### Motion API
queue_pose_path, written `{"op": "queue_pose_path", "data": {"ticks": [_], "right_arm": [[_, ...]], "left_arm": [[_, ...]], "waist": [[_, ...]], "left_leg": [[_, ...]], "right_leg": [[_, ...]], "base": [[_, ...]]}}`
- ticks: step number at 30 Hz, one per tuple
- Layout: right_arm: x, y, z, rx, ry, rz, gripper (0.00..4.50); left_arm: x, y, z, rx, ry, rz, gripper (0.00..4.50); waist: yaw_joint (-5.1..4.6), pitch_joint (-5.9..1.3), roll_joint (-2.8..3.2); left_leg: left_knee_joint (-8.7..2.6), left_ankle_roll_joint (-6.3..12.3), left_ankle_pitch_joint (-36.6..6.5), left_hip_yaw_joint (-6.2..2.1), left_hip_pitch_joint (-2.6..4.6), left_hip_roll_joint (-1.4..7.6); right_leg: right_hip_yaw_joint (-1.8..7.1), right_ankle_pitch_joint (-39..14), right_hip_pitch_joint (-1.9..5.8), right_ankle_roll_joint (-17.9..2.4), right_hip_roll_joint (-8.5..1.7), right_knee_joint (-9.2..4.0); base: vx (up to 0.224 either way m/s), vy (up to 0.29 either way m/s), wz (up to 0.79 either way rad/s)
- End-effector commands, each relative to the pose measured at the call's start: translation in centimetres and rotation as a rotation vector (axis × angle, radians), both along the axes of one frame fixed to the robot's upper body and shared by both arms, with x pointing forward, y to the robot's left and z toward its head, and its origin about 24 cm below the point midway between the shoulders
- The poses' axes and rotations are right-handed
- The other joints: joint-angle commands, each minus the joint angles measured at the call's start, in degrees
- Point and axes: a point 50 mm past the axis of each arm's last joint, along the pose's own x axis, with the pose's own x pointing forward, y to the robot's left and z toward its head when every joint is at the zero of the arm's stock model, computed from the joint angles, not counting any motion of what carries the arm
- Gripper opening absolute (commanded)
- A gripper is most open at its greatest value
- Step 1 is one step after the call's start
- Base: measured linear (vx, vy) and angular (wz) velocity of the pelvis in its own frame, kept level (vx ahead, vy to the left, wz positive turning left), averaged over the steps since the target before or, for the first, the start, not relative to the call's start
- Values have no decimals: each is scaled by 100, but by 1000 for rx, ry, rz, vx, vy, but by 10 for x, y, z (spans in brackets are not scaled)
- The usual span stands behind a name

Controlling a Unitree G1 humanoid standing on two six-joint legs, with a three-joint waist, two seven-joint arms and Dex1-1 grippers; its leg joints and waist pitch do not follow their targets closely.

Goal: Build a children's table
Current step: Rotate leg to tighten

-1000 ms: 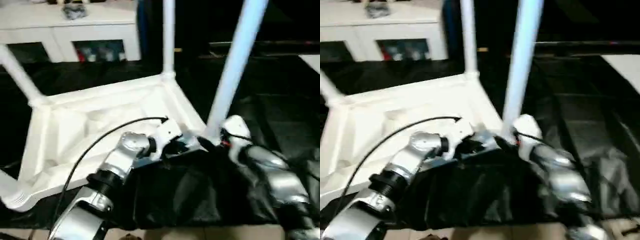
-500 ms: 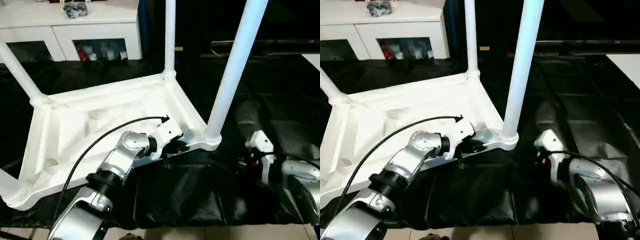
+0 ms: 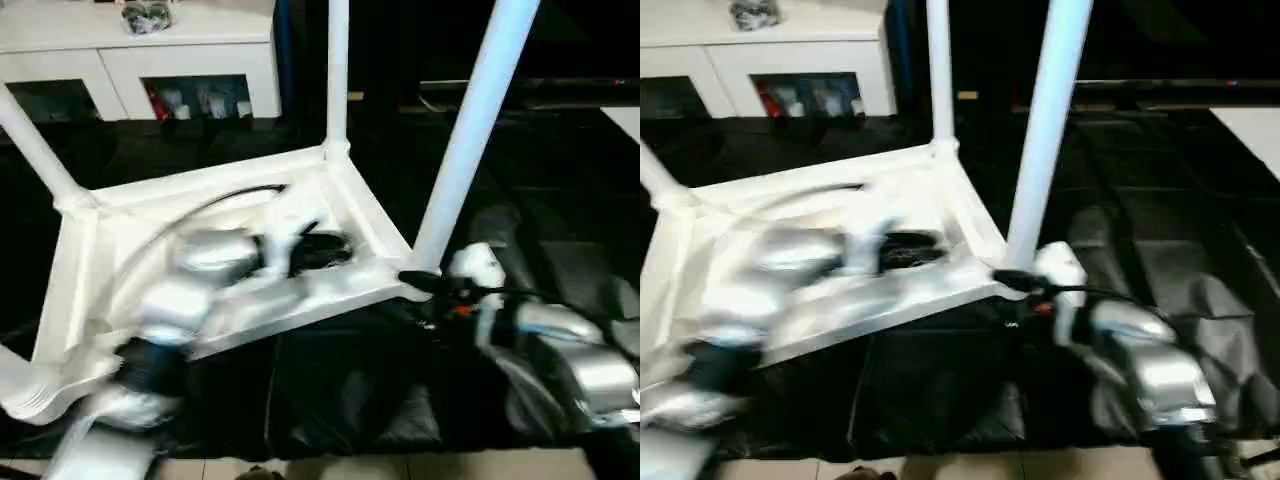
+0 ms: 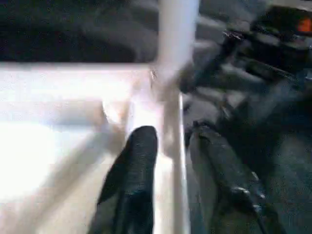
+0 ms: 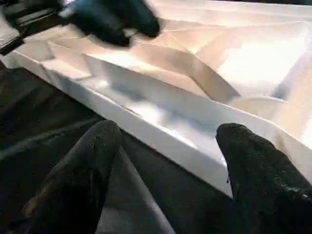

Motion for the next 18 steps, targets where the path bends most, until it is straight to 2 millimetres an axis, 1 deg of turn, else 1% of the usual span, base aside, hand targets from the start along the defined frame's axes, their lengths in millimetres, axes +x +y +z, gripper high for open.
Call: {"op": "queue_pose_path", "data": {"ticks": [1, 2, 3, 4, 5, 6, 7, 8, 9, 10, 11, 12, 13, 15, 16, 17, 18], "right_arm": [[9, 4, 2, -10, -37, -43, 358], [13, 7, 1, -10, -43, -68, 358], [22, 12, -2, -17, -49, -139, 358], [28, 15, -4, -22, -50, -188, 358], [31, 18, -4, -20, -49, -223, 358], [37, 22, -5, -17, -45, -282, 358], [40, 25, -6, -14, -41, -316, 358], [44, 32, -6, 6, -35, -357, 358], [46, 36, -7, 15, -29, -377, 358], [46, 37, -7, 18, -26, -383, 358], [48, 39, -8, 22, -21, -406, 358], [49, 42, -9, 26, -21, -426, 358], [52, 47, -10, 38, -12, -459, 358], [53, 51, -11, 42, -12, -489, 358], [56, 54, -12, 52, -6, -534, 358], [58, 54, -12, 57, -5, -559, 358], [58, 54, -12, 57, -5, -559, 358]], "left_arm": [[-11, 5, 5, -18, 46, -49, 165], [-17, 10, 4, -18, 74, -57, 174], [-26, 16, 2, -11, 118, -70, 174], [-31, 19, 0, -6, 140, -75, 183], [-33, 20, -1, -1, 155, -77, 191], [-36, 20, -5, 10, 172, -77, 202], [-39, 20, -6, 20, 184, -75, 213], [-42, 21, -11, 52, 200, -67, 218], [-43, 22, -15, 86, 209, -59, 220], [-44, 23, -16, 95, 211, -56, 224], [-45, 24, -20, 129, 218, -49, 235], [-48, 25, -23, 156, 227, -41, 247], [-50, 27, -29, 191, 237, -18, 257], [-50, 30, -35, 223, 241, 8, 267], [-48, 33, -44, 263, 241, 38, 279], [-46, 34, -47, 280, 228, 55, 292], [-46, 34, -47, 280, 228, 55, 300]], "waist": [[-17, -337, -32], [-11, -338, -18], [-14, -330, 37], [-43, -316, 15], [-15, -322, 60], [-43, -311, 42], [-48, -310, 66], [-44, -313, 79], [-46, -311, 77], [-45, -310, 84], [-42, -310, 101], [-54, -313, 102], [-67, -315, 99], [-94, -312, 113], [-97, -319, 146], [-116, -318, 133], [-116, -318, 133]], "left_leg": [[-417, 261, -1241, -144, 140, 312], [-410, 196, -1303, -143, 153, 303], [-431, 73, -1486, -147, 177, 306], [-457, -15, -1620, -152, 155, 283], [-449, -70, -1693, -152, 197, 288], [-456, -145, -1775, -140, 210, 274], [-472, -212, -1841, -157, 197, 275], [-471, -231, -1882, -157, 211, 271], [-476, -272, -1942, -162, 220, 275], [-484, -293, -1971, -167, 214, 266], [-484, -305, -1993, -167, 219, 264], [-490, -341, -2007, -178, 207, 267], [-497, -347, -1994, -187, 191, 257], [-496, -362, -2015, -185, 191, 258], [-488, -375, -2011, -184, 204, 251], [-490, -381, -2015, -187, 198, 243], [-490, -381, -2015, -187, 198, 243]], "right_leg": [[226, -1397, 191, -1373, -304, -311], [228, -1417, 190, -1355, -300, -300], [234, -1437, 167, -1365, -292, -303], [229, -1532, 189, -1340, -284, -308], [236, -1571, 166, -1306, -291, -318], [252, -1540, 146, -1317, -277, -323], [254, -1593, 164, -1284, -294, -323], [254, -1626, 158, -1254, -292, -327], [264, -1627, 150, -1213, -291, -328], [261, -1643, 156, -1151, -280, -323], [263, -1635, 153, -1125, -278, -323], [264, -1590, 164, -1101, -286, -315], [258, -1578, 181, -1086, -287, -305], [263, -1559, 170, -1070, -289, -315], [263, -1527, 162, -1072, -285, -315], [262, -1503, 170, -1073, -278, -318], [262, -1503, 170, -1073, -278, -318]], "base": [[0, 0, 0], [0, 0, 0], [0, 0, 0], [0, 0, 0], [0, 0, 0], [0, 0, 0], [0, 0, 0], [0, 0, 0], [0, 0, 0], [0, 0, 0], [0, 0, 0], [0, 0, 0], [0, 0, 0], [0, 0, 0], [0, 0, 0], [0, 0, 0], [0, 0, 0]]}}
